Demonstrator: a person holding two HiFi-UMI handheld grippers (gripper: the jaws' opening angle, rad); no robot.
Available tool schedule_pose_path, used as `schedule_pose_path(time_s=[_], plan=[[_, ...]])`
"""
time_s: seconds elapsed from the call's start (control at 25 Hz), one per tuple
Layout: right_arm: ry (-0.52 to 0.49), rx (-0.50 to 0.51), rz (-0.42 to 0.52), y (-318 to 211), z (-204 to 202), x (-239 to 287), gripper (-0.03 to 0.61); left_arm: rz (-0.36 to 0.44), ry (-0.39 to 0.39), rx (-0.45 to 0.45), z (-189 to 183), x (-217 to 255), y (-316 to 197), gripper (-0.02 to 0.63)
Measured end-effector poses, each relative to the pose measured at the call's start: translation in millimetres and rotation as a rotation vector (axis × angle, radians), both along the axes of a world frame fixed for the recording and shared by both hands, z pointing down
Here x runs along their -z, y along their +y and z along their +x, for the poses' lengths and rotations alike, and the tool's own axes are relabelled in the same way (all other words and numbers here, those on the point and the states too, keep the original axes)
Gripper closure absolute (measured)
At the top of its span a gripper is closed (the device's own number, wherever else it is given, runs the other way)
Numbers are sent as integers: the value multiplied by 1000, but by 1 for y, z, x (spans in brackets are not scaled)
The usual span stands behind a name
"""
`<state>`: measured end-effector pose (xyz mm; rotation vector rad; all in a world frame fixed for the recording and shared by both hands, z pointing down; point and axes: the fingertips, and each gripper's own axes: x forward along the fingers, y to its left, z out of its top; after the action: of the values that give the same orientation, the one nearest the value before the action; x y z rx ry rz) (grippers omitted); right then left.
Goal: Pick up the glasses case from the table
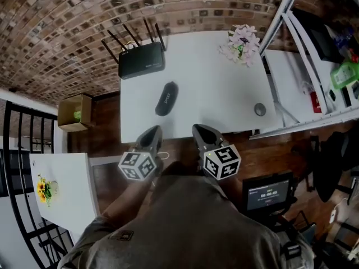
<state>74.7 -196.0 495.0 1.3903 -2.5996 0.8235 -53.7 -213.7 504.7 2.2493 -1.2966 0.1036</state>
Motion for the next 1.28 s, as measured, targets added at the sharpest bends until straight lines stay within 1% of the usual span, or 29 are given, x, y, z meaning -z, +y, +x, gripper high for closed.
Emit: schedule_pose_path(time_s=[0.2,0.4,0.48,0.6,0.76,0.88,1.04,1.16,1.28], plan=[[12,20,-28,-32,-8,-12,568,-32,-38,-8,-4,-20,-31,612],[34,8,-62,-53,-18,-18,568,-64,-73,-72,-3,-44,-57,605],[41,-4,-81,-61,-19,-23,568,-79,-91,-94,0,-52,-67,554],[41,-18,-112,-68,-21,-34,568,-92,-140,-110,0,-66,-79,476],[44,-25,-144,-78,-24,-46,568,-103,-254,-155,5,-92,-96,352],[46,-36,-162,-83,-26,-53,568,-104,-343,-195,11,-109,-109,281],[54,-56,-185,-89,-19,-61,568,-131,-425,-227,21,-125,-128,234],[60,-74,-197,-92,-13,-64,568,-155,-467,-247,27,-136,-140,221],[61,-86,-208,-93,-8,-65,568,-189,-486,-274,34,-145,-148,219]])
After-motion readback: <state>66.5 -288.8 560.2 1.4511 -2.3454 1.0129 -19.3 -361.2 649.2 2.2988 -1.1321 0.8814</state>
